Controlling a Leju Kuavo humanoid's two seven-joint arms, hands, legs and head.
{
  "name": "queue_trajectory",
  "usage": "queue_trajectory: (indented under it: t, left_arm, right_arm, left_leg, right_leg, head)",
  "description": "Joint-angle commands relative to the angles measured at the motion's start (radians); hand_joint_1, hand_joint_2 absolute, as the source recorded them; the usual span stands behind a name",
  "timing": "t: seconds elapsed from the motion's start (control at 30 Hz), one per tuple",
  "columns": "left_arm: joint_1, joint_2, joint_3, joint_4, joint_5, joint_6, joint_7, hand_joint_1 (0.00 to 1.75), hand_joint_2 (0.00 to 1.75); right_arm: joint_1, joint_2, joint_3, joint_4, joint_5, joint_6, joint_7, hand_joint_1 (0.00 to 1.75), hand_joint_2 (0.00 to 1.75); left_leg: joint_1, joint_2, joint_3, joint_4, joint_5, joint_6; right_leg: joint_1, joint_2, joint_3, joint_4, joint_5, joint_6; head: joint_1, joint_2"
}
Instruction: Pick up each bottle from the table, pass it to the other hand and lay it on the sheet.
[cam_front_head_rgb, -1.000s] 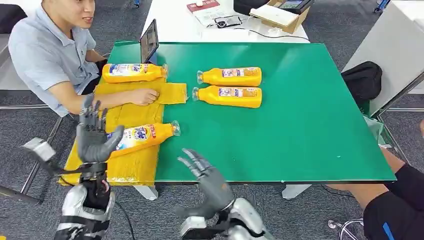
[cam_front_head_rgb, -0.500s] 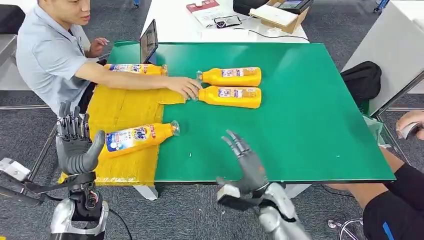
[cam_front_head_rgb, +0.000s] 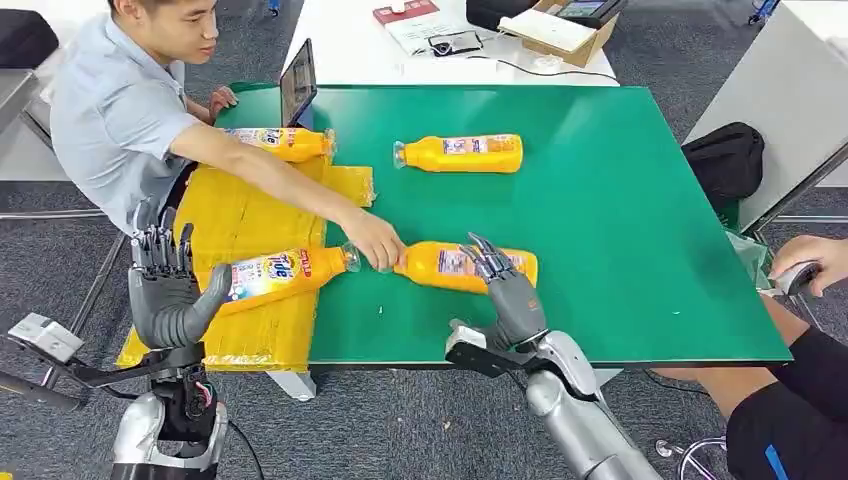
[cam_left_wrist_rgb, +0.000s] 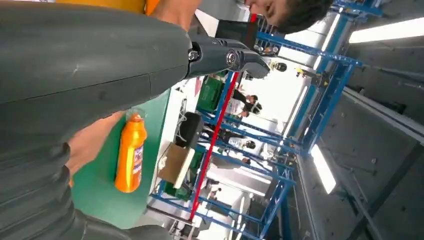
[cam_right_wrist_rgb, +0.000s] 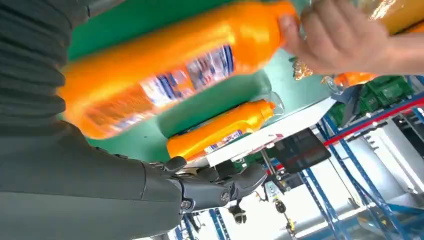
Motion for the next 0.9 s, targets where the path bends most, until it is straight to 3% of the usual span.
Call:
queue_trajectory:
  t: [0.03,0.43,0.6,0.9]
  left_arm:
    - [-0.049,0.013,-0.025,0.077,-0.007,0.007,0.001,0.00,1.75]
    - [-0.051,0.015,-0.034,0.082,-0.016,0.008,0.004,0.00,1.75]
    - [-0.051,0.018,-0.025,0.077,-0.028,0.019,0.005,0.00,1.75]
    - [-0.061,0.016,-0.024,0.116,-0.027,0.017,0.006,0.00,1.75]
  right_arm:
    - [-0.097,0.022,0.012,0.207,0.020,-0.016,0.017,0.00,1.75]
    - [-0.149,0.028,0.012,0.301,0.039,-0.029,0.062,0.00,1.75]
    - [-0.229,0.019,-0.011,0.425,0.082,-0.061,0.166,0.00,1.75]
    - [-0.280,0.002,-0.009,0.550,0.128,-0.046,0.222,0.00,1.75]
  left_leg:
    - [0.000,0.001,0.006,0.000,-0.002,-0.001]
    - [0.000,0.000,0.003,0.000,-0.001,-0.001]
    - [0.000,0.001,0.004,0.000,-0.002,0.000]
    - [-0.001,0.000,0.004,-0.001,-0.001,-0.001]
  right_leg:
    - [0.000,0.002,0.006,0.000,-0.002,-0.002]
    - [0.000,0.000,0.003,0.000,-0.001,-0.001]
    - [0.000,0.001,0.004,0.000,-0.001,-0.001]
    - [0.000,0.000,0.004,0.000,-0.001,-0.001]
  head:
    - [0.000,0.000]
    - [0.000,0.000]
    - [0.000,0.000]
    - [0.000,0.000]
